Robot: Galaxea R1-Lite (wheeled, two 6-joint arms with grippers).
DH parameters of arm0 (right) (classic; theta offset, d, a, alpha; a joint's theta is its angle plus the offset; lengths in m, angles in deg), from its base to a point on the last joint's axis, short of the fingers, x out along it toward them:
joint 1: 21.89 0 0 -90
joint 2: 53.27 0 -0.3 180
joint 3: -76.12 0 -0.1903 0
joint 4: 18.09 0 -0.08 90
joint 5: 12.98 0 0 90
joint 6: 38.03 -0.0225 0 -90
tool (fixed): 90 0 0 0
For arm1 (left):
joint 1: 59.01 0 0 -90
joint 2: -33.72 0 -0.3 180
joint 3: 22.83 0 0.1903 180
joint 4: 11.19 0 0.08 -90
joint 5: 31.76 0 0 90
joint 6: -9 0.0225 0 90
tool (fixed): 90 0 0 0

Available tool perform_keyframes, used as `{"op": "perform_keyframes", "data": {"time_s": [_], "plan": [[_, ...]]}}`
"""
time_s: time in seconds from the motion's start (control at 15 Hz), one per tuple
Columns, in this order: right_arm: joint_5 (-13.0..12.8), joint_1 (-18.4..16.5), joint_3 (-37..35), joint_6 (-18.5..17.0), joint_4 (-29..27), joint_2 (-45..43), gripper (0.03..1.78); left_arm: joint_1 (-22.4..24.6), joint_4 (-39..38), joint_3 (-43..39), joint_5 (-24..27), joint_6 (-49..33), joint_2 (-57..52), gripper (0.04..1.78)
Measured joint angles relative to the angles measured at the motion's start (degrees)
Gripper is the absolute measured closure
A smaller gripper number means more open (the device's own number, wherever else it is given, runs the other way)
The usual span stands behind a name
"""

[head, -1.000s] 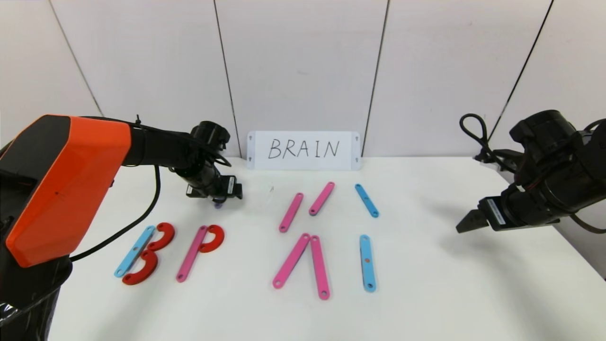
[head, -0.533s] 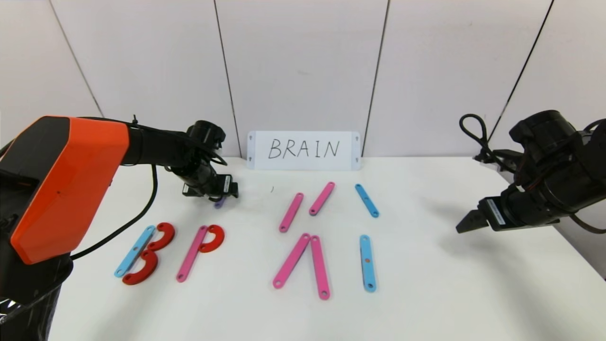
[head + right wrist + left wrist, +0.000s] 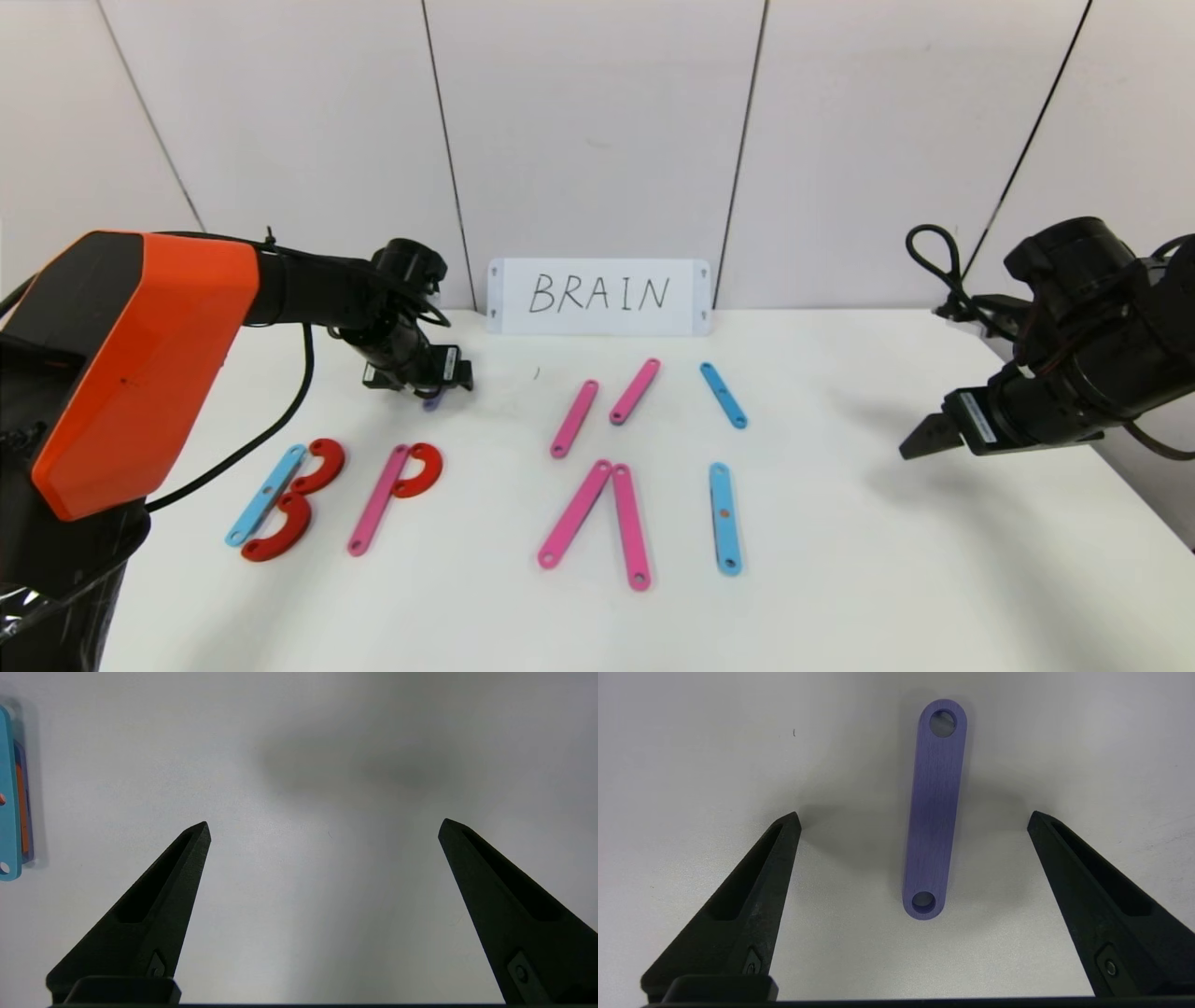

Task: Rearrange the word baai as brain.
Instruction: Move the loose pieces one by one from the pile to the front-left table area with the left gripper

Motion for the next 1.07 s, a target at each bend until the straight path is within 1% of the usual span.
{"op": "perform_keyframes", "data": {"time_s": [0.2, 0.33, 0.47, 0.53, 0.6, 0.73, 0.87, 0.93, 1.07], "plan": [[0.0, 0.0, 0.0, 0.0, 0.0, 0.0, 0.1, 0.0, 0.0, 0.1, 0.0, 0.0, 0.1, 0.15], [0.0, 0.0, 0.0, 0.0, 0.0, 0.0, 0.1, 0.0, 0.0, 0.1, 0.0, 0.0, 0.1, 0.29], [0.0, 0.1, 0.0, 0.0, 0.0, 0.0, 0.1, 0.0, 0.0, 0.0, 0.0, 0.0, 0.2, 0.5], [0.0, 0.1, 0.0, 0.0, 0.0, 0.0, 0.1, 0.0, 0.0, 0.0, 0.0, 0.1, 0.2, 0.65], [0.0, 0.1, 0.0, 0.0, 0.0, 0.1, 0.1, -0.1, -0.1, -0.2, 0.2, 0.0, 0.1, 0.86], [0.0, 0.1, 0.0, 0.0, 0.0, 0.1, 0.1, -0.3, 0.0, -0.6, 2.0, -0.2, -0.2, 1.21], [0.0, 0.2, -0.1, 0.0, 0.1, 0.1, 0.1, -1.0, 0.2, -1.2, 4.6, -0.3, -0.9, 1.48], [0.0, 0.2, -0.1, 0.0, 0.1, 0.1, 0.1, -1.1, 0.2, -1.4, 4.7, -0.3, -1.1, 1.54], [0.0, 0.2, -0.2, 0.0, 0.3, 0.0, 0.1, -1.1, 0.0, -1.6, 4.8, -0.3, -1.4, 1.55]]}}
